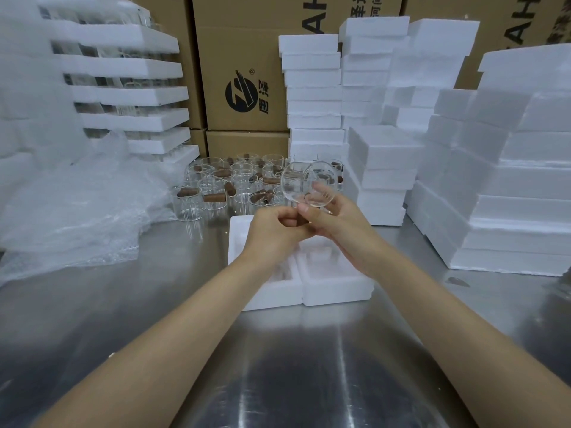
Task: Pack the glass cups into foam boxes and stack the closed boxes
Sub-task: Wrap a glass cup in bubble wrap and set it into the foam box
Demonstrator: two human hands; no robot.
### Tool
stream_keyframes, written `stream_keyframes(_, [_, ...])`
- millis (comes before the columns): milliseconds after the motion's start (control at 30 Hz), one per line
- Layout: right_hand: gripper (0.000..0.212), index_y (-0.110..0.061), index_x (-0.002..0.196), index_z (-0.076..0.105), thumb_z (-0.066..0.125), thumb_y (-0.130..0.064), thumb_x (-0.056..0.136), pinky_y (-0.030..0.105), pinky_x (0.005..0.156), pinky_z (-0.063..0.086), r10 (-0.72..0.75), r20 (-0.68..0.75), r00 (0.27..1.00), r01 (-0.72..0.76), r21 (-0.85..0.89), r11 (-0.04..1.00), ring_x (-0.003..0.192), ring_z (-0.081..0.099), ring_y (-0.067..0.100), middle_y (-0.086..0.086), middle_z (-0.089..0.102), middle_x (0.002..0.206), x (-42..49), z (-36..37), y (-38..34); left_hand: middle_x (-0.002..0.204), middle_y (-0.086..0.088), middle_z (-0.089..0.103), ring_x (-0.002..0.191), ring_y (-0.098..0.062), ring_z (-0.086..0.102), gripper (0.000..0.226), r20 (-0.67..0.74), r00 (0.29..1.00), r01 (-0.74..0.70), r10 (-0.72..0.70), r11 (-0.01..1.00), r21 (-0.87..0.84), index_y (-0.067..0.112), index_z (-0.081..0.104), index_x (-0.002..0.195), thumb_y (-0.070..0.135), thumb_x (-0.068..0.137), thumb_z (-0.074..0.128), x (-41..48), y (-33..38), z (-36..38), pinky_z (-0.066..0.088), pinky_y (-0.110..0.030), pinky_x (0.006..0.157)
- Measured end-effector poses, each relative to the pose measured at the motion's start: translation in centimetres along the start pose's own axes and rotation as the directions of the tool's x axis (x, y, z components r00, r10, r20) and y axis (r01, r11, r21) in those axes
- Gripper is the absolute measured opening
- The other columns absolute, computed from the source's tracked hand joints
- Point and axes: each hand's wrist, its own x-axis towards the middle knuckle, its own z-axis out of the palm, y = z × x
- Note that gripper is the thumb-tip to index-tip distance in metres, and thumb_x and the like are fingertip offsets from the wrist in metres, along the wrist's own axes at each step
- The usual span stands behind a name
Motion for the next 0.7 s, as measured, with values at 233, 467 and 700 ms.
stream_keyframes(233, [0.062,-0.025,0.135,0.042,0.074,-0.019,0.083,0.041,0.087,0.055,-0.091,-0.148,0.985,0.102,0.064,0.993,0.103,0.067,0.026,0.014,0.055,0.128,0.22,-0.27,0.12,0.061,0.006,0.043,0.057,-0.010,0.044,0.021,-0.092,0.996,0.014,-0.012,1.000,0.024,0.017,0.068,0.074,0.026,0.070,0.086,0.53,-0.36,-0.04,0.039,-0.025,0.064])
stream_keyframes(467, [0.057,-0.010,0.138,0.035,0.065,-0.010,0.090,0.025,0.070,0.055,0.027,-0.112,0.993,-0.004,0.203,0.979,0.099,0.069,0.022,0.014,0.066,0.114,0.34,-0.59,0.01,0.067,0.012,0.062,0.060,0.002,0.052,0.011,-0.195,0.970,-0.149,0.142,0.989,-0.021,0.027,0.068,0.077,0.022,0.086,0.071,0.73,-0.16,-0.41,0.046,-0.015,0.056])
stream_keyframes(700, [0.042,-0.011,0.127,0.043,0.064,-0.012,0.090,0.026,0.073,0.055,0.032,-0.013,0.999,-0.028,0.230,0.973,0.093,0.070,0.023,0.007,0.067,0.102,0.43,-0.73,0.15,0.080,0.007,0.063,0.061,0.006,0.058,0.013,-0.278,0.953,-0.164,0.118,0.975,-0.151,0.007,0.062,0.103,0.011,0.091,0.064,1.11,-0.47,-0.25,0.048,-0.011,0.055])
